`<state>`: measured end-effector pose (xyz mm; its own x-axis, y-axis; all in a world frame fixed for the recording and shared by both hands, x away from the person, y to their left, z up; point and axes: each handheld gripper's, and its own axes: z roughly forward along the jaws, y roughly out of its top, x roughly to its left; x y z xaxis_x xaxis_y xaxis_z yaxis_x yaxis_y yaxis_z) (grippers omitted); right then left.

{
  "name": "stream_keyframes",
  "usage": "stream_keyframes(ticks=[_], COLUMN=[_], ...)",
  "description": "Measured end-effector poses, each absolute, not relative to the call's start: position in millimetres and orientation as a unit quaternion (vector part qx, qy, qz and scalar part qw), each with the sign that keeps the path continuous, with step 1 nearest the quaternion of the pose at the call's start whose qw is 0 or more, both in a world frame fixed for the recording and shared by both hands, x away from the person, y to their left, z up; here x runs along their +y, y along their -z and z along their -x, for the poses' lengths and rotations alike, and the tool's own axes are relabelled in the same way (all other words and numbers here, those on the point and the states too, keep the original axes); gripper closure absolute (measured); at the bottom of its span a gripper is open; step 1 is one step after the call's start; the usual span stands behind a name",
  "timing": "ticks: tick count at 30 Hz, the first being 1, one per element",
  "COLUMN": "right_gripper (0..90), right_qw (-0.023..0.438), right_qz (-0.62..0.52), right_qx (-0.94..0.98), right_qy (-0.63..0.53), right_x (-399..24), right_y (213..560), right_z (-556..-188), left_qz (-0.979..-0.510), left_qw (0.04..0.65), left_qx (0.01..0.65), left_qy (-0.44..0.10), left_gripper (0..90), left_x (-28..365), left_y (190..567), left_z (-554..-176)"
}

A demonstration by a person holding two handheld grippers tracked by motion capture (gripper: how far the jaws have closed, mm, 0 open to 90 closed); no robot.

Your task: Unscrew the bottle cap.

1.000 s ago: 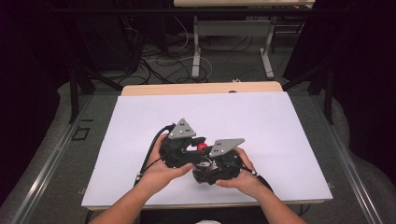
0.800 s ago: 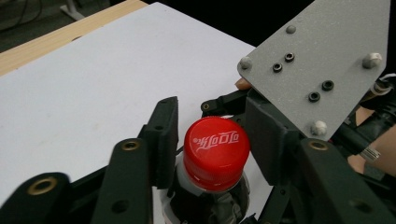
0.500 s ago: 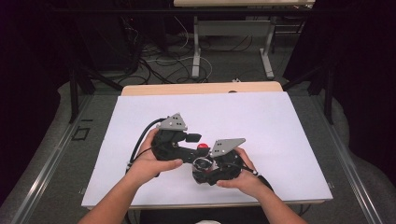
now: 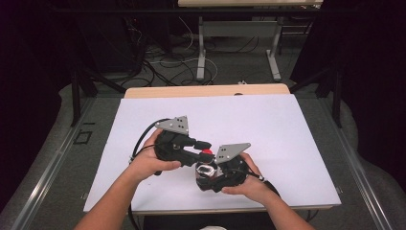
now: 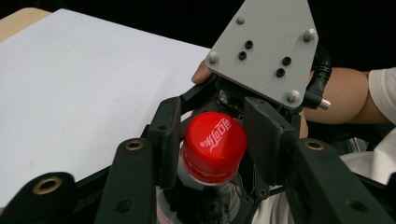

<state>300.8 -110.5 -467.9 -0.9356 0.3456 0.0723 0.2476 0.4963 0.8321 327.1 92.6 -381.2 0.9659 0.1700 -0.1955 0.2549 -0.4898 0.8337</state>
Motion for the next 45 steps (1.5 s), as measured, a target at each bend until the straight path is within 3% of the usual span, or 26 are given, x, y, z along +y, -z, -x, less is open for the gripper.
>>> stream_keyframes(ticks=[6,14,18,21,27,45], right_gripper=[30.1,30.1,30.1,30.1,30.1,30.1], right_qw=[0.062,0.071,0.075,0.081,0.071,0.054], right_qz=[-0.181,-0.209,-0.218,-0.221,-0.209,-0.186], right_qx=[0.86,0.854,0.856,0.853,0.852,0.857], right_qy=[-0.473,-0.471,-0.462,-0.466,-0.475,-0.477], right_x=[-110,-113,-114,-115,-115,-112], right_y=[469,470,469,470,468,468], right_z=[-302,-305,-305,-306,-306,-303], left_qz=[-0.863,-0.832,-0.821,-0.823,-0.833,-0.86], left_qw=[0.482,0.468,0.461,0.462,0.468,0.485], left_qx=[0.151,0.282,0.312,0.308,0.283,0.161], left_qy=[0.003,-0.099,-0.127,-0.117,-0.085,-0.004], left_gripper=[61.5,61.7,61.7,60.8,44.8,51.3], left_x=[88,67,59,60,73,93], left_y=[380,379,380,380,375,381], left_z=[-318,-292,-285,-287,-293,-319])
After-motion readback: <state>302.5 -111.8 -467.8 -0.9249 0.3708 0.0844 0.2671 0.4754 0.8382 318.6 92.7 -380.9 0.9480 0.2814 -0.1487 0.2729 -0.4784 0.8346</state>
